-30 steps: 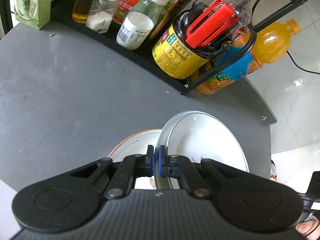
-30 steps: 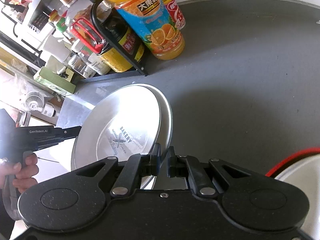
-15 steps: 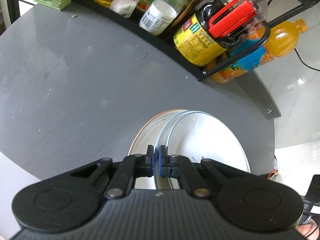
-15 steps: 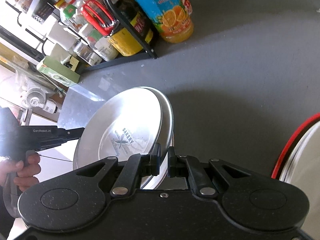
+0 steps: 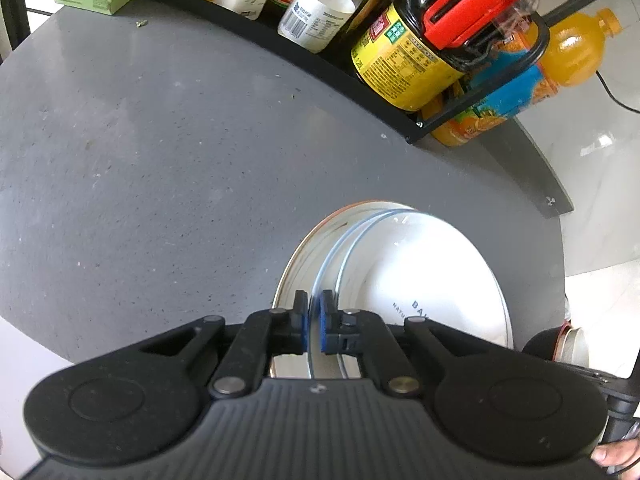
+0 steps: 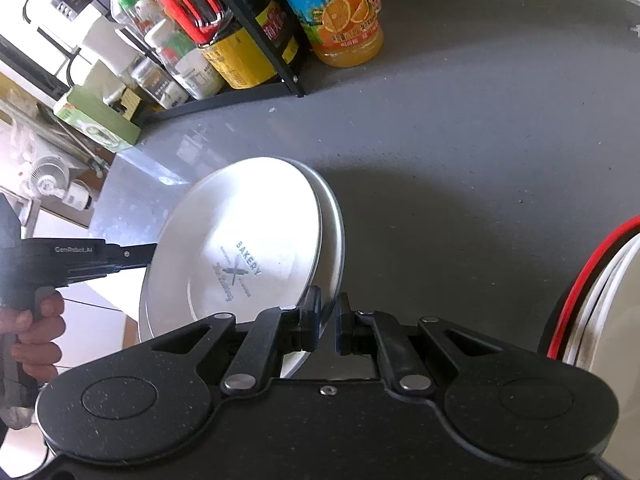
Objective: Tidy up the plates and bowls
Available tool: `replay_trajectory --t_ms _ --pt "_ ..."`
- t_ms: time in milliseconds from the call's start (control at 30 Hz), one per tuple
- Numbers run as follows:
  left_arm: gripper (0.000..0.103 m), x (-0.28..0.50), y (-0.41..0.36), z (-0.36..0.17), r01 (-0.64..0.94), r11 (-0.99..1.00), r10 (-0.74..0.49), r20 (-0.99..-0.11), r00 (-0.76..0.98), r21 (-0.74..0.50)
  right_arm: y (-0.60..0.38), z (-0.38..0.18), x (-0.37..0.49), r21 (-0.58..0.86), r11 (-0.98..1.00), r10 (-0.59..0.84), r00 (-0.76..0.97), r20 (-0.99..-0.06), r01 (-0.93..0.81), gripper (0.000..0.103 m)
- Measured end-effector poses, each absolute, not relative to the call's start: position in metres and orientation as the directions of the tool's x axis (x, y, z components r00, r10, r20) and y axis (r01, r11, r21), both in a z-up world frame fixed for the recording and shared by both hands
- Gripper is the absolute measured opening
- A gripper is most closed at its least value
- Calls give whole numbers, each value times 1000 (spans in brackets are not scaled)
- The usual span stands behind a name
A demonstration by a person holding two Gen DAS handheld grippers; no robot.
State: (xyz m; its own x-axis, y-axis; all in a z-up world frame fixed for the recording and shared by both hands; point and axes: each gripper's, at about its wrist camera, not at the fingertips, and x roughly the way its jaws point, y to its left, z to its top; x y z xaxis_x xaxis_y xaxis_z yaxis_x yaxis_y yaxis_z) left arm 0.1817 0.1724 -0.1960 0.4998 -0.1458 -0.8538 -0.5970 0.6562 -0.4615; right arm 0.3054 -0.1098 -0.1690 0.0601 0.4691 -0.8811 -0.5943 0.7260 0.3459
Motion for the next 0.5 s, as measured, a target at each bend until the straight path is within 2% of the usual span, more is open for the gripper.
replay_trajectory --t_ms 167,500 --pt "4 184 167 -195 -578 704 -110 -868 485 -412 -106 -172 300 307 731 446 85 -891 -609 6" --pt "4 181 168 -190 -601 690 -93 -872 480 -404 -102 -173 300 285 746 438 121 -891 -602 6"
